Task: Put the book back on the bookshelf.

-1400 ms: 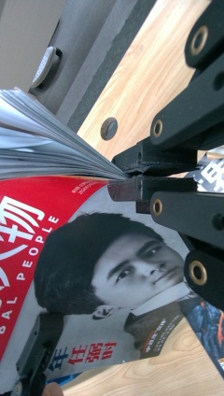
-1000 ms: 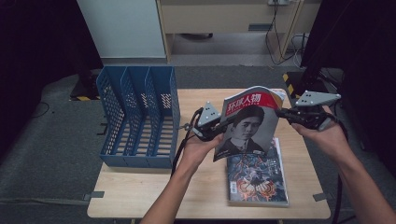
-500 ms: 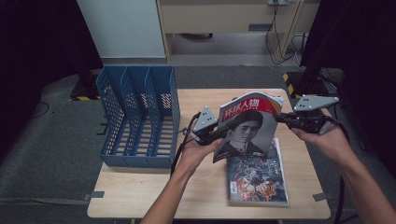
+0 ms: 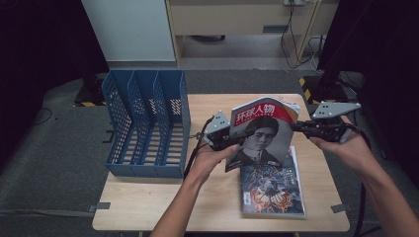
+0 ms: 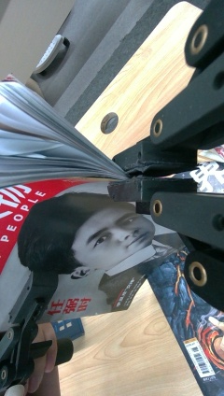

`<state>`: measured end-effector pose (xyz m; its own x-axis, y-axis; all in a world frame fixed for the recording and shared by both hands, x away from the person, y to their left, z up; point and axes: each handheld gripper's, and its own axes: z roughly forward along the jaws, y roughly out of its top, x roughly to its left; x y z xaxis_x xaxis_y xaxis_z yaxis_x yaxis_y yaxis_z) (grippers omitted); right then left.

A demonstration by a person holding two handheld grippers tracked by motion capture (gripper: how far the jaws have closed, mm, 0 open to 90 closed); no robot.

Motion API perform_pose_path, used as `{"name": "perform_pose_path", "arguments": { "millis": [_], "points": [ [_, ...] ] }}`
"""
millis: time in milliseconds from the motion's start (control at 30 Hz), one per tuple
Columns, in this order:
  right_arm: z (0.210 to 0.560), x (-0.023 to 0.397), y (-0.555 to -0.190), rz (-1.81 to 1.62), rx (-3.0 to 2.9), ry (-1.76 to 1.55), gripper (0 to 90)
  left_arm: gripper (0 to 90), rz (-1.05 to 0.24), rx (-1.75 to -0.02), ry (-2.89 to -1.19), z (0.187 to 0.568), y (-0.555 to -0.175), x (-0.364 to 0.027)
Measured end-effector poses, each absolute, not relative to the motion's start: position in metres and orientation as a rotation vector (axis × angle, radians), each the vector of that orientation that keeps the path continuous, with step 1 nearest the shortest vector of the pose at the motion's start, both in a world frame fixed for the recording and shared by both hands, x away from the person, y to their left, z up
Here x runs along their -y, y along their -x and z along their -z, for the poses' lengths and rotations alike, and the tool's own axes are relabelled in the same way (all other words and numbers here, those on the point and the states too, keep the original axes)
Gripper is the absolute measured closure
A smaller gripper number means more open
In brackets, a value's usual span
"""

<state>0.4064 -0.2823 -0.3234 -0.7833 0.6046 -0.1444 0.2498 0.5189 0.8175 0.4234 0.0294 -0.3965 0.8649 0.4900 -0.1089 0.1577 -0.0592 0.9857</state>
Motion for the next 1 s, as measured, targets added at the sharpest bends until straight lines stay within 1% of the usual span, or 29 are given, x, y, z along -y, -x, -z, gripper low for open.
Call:
{"name": "perform_pose_path", "arguments": {
  "millis": [100, 167, 367, 467, 500, 533, 633, 833, 933, 1000],
  "points": [
    [0.323, 0.282, -0.406, -1.17, -2.352, -0.702, 86.6, 64.0, -0.28, -0.527, -1.628, 0.396, -0.426, -0.029],
    [0.324, 0.282, -0.405, -1.179, -2.353, -0.699, 86.6, 66.5, -0.296, -0.543, -1.626, 0.397, -0.428, -0.03],
    [0.324, 0.283, -0.405, -1.186, -2.354, -0.702, 86.2, 71.0, -0.274, -0.549, -1.619, 0.398, -0.43, -0.03],
    [0.324, 0.283, -0.405, -1.191, -2.354, -0.71, 85.9, 72.5, -0.25, -0.536, -1.658, 0.397, -0.431, -0.029],
    [0.324, 0.283, -0.405, -1.191, -2.355, -0.709, 85.8, 72.6, -0.254, -0.532, -1.691, 0.398, -0.431, -0.027],
    [0.324, 0.283, -0.405, -1.192, -2.355, -0.71, 85.5, 73.3, -0.288, -0.52, -1.709, 0.397, -0.429, -0.026],
    [0.325, 0.284, -0.405, -1.195, -2.343, -0.718, 85.1, 79.9, -0.28, -0.557, -1.637, 0.398, -0.428, -0.028],
    [0.328, 0.287, -0.404, -1.209, -2.338, -0.729, 84.7, 83.9, -0.307, -0.539, -1.622, 0.4, -0.424, -0.026],
    [0.332, 0.288, -0.404, -1.203, -2.337, -0.748, 80.8, 85.8, -0.321, -0.521, -1.625, 0.4, -0.422, -0.026],
    [0.334, 0.288, -0.404, -1.203, -2.337, -0.753, 80.1, 86.1, -0.323, -0.52, -1.623, 0.4, -0.422, -0.026]
  ]
}}
